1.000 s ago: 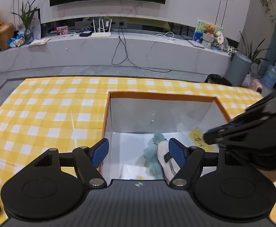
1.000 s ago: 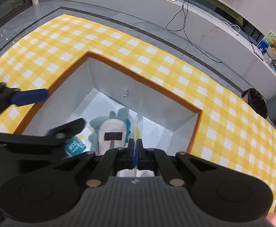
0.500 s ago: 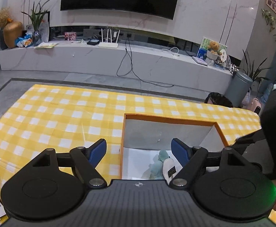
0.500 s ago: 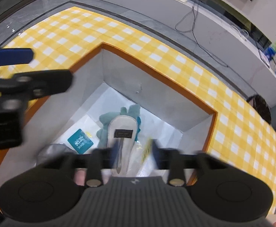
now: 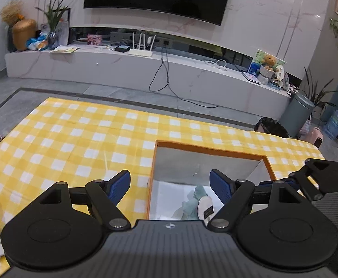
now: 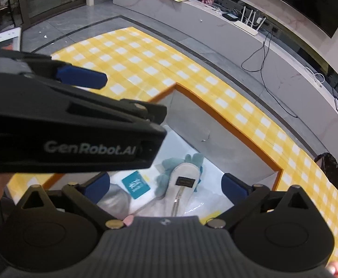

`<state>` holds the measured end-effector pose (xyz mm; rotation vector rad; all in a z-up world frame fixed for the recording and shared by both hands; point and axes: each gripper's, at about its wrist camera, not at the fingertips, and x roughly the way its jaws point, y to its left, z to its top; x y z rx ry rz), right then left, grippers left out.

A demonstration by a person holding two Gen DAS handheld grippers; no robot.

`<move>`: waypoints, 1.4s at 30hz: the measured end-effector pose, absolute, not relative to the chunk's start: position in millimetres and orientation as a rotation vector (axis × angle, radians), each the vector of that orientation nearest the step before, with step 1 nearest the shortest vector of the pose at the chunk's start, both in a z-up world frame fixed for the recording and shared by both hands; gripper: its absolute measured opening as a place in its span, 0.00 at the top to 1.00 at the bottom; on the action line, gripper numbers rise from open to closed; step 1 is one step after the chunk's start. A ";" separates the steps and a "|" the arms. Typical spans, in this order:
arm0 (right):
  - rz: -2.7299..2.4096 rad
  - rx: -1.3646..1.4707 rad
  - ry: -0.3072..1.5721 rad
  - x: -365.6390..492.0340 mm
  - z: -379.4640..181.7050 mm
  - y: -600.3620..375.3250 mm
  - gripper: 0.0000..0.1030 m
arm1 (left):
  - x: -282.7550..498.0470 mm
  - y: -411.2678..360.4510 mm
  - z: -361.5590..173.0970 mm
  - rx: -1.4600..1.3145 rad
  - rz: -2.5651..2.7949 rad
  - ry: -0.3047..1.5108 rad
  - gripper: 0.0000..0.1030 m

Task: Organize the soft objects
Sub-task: 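Move both tools back toward the teal backpack and brown felt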

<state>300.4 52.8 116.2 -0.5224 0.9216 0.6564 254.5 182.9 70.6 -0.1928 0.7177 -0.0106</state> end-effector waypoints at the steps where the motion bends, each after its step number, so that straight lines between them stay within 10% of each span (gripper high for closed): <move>1: 0.661 -0.521 0.916 296.0 118.8 52.0 0.03 | 252.8 183.5 71.4 -0.199 -0.005 0.721 0.11; 23: 0.293 -0.279 0.667 89.5 143.2 -185.5 0.03 | 70.5 107.5 89.4 -0.230 -0.189 0.613 0.12; 42: -0.059 -0.049 0.710 215.5 1.2 -328.8 0.03 | 42.9 -30.5 14.8 -0.084 -0.391 0.701 0.12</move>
